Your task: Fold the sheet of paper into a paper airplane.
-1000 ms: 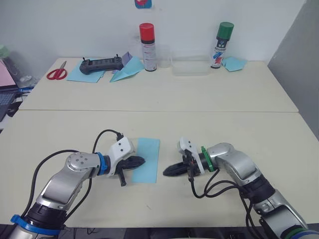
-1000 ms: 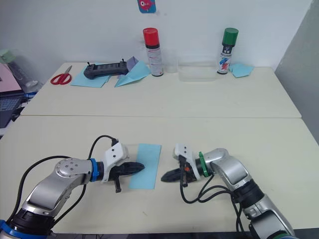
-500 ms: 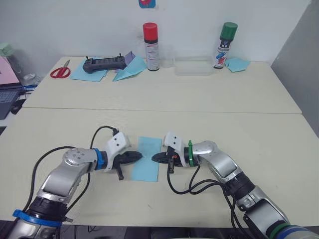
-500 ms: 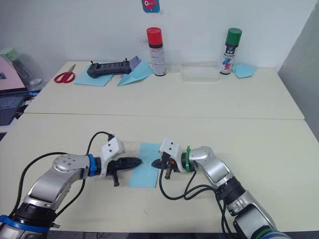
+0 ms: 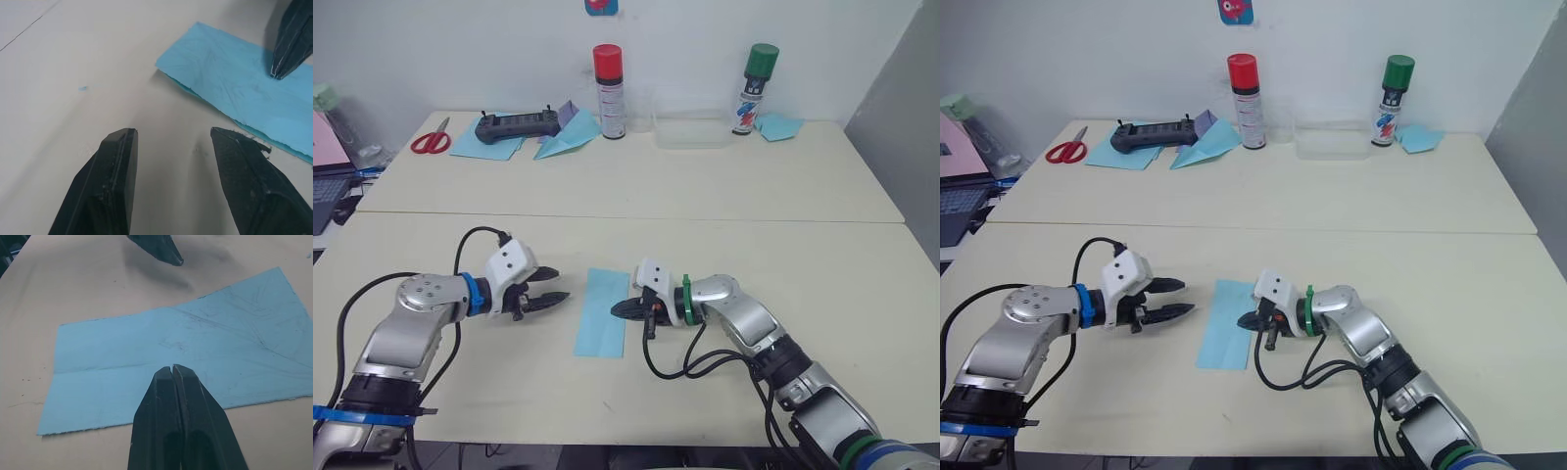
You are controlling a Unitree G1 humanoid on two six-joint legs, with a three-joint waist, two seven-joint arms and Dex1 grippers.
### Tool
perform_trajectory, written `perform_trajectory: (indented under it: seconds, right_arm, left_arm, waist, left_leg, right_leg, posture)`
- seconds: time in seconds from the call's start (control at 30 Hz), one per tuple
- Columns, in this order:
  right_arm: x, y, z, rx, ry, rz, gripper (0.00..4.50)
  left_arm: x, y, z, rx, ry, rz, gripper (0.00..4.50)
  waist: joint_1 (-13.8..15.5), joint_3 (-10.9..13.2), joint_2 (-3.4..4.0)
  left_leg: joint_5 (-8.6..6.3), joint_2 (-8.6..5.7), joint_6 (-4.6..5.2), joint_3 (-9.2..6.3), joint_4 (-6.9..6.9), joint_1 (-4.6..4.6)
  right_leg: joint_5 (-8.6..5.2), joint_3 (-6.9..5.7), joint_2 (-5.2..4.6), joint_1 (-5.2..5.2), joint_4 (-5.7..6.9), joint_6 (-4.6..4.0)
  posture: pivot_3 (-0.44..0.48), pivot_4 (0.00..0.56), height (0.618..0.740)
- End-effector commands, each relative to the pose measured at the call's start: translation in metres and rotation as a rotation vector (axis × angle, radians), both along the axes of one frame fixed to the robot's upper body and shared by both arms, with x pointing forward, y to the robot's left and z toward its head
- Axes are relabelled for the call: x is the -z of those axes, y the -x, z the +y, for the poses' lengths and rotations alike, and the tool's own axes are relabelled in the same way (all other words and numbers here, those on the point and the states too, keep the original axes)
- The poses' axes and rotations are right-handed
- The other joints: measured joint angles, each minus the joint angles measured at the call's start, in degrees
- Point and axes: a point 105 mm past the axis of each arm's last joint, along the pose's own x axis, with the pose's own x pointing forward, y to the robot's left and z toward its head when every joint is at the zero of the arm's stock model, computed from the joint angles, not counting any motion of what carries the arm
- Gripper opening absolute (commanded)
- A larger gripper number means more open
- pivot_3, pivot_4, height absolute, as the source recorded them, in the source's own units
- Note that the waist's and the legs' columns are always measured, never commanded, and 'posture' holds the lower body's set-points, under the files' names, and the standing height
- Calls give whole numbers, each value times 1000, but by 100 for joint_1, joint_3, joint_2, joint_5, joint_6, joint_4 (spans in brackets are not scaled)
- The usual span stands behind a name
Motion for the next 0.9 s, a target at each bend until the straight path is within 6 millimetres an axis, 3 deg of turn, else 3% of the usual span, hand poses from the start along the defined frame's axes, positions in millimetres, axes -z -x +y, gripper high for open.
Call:
perform_trajectory:
  seconds: [0.03, 0.33, 0.9]
  right_arm:
    - [14, -6, -11, 57, 59, 26, 0]
    - [12, -8, -12, 74, 56, 18, 0]
    - [11, -10, -13, 96, 50, 15, 0]
  left_arm:
    - [-9, -16, -1, 23, -42, -96, 2691]
    - [-11, -35, -8, 82, -52, -119, 2691]
    - [-15, -45, -26, 147, -39, -136, 2691]
  waist:
    - [3, 0, -1]
    - [1, 0, -2]
    - [1, 1, -3]
  left_leg:
    - [0, 0, 0, -1, 0, 0]
    - [1, -1, 1, -1, 1, -3]
    - [1, -1, 1, -4, 4, -4]
  right_leg:
    - [0, -2, 1, 0, 1, 0]
    - [1, -2, 2, -1, 1, 1]
    - [4, -3, 3, 1, 4, 5]
  posture:
    - [0, 150, 740]
    - [0, 150, 740]
    - [0, 150, 740]
